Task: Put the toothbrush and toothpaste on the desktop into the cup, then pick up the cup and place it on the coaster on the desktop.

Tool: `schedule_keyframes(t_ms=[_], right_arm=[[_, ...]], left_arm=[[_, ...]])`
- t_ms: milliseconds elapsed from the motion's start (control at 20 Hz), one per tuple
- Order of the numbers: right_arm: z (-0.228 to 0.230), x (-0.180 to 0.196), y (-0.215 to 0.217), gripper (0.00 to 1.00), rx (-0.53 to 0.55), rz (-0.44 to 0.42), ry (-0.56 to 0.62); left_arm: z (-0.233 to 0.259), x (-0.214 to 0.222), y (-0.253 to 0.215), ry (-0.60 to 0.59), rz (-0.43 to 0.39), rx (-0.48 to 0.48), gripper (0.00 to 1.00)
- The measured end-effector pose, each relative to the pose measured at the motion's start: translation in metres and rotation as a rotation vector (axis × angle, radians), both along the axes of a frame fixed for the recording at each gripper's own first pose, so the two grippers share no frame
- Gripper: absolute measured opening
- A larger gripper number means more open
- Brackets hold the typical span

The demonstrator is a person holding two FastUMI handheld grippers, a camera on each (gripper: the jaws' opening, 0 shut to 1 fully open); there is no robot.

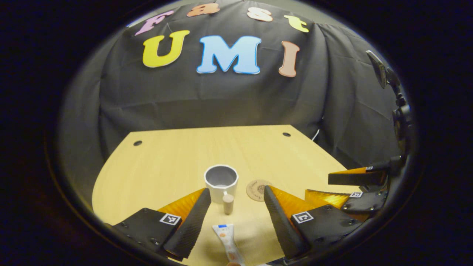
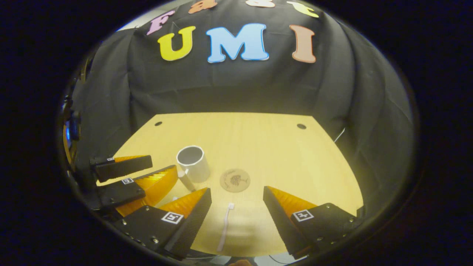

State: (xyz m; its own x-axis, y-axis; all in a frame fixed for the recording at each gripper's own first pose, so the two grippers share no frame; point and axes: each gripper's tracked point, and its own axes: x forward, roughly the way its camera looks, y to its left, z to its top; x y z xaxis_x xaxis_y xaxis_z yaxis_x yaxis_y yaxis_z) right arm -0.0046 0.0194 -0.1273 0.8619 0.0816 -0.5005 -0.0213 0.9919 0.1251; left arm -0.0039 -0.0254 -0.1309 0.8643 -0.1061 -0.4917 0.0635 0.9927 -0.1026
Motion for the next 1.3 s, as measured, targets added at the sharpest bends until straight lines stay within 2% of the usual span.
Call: schedule_keyframes(t_ms=[150, 400, 650, 750, 800, 900, 1000, 1100, 1150, 1300], right_arm=[[-0.024, -0.007, 0.007, 0.92, 0.039, 0.011, 0.115], [-0.064, -0.011, 0.024, 0.92, 0.09, 0.035, 0.284], [-0.097, -0.016, 0.029, 0.92, 0.072, 0.041, 0.417], [-0.111, -0.02, 0.031, 0.89, 0.059, 0.047, 0.48], [-0.117, -0.022, 0.032, 0.92, 0.061, 0.052, 0.51], [-0.128, -0.026, 0.037, 0.92, 0.071, 0.062, 0.558], [-0.138, -0.026, 0.042, 0.85, 0.079, 0.068, 0.589], [-0.142, -0.03, 0.04, 0.83, 0.062, 0.079, 0.634], [-0.146, -0.032, 0.043, 0.76, 0.054, 0.09, 0.651], [-0.154, -0.03, 0.043, 0.78, 0.025, 0.096, 0.678]], left_arm=[[-0.029, -0.009, 0.003, 0.125, 0.012, -0.017, 0.94], [-0.077, -0.03, 0.014, 0.333, 0.018, 0.037, 0.94], [-0.103, -0.043, 0.015, 0.534, 0.025, 0.013, 0.95], [-0.116, -0.051, 0.017, 0.588, 0.026, 0.019, 0.95], [-0.128, -0.056, 0.02, 0.614, 0.025, 0.026, 0.96], [-0.144, -0.061, 0.021, 0.663, 0.024, 0.029, 0.95], [-0.153, -0.068, 0.02, 0.703, 0.029, 0.015, 0.96], [-0.159, -0.074, 0.021, 0.736, 0.037, -0.005, 0.95], [-0.16, -0.075, 0.021, 0.746, 0.039, -0.01, 0.96], [-0.167, -0.077, 0.022, 0.767, 0.044, -0.009, 0.95]])
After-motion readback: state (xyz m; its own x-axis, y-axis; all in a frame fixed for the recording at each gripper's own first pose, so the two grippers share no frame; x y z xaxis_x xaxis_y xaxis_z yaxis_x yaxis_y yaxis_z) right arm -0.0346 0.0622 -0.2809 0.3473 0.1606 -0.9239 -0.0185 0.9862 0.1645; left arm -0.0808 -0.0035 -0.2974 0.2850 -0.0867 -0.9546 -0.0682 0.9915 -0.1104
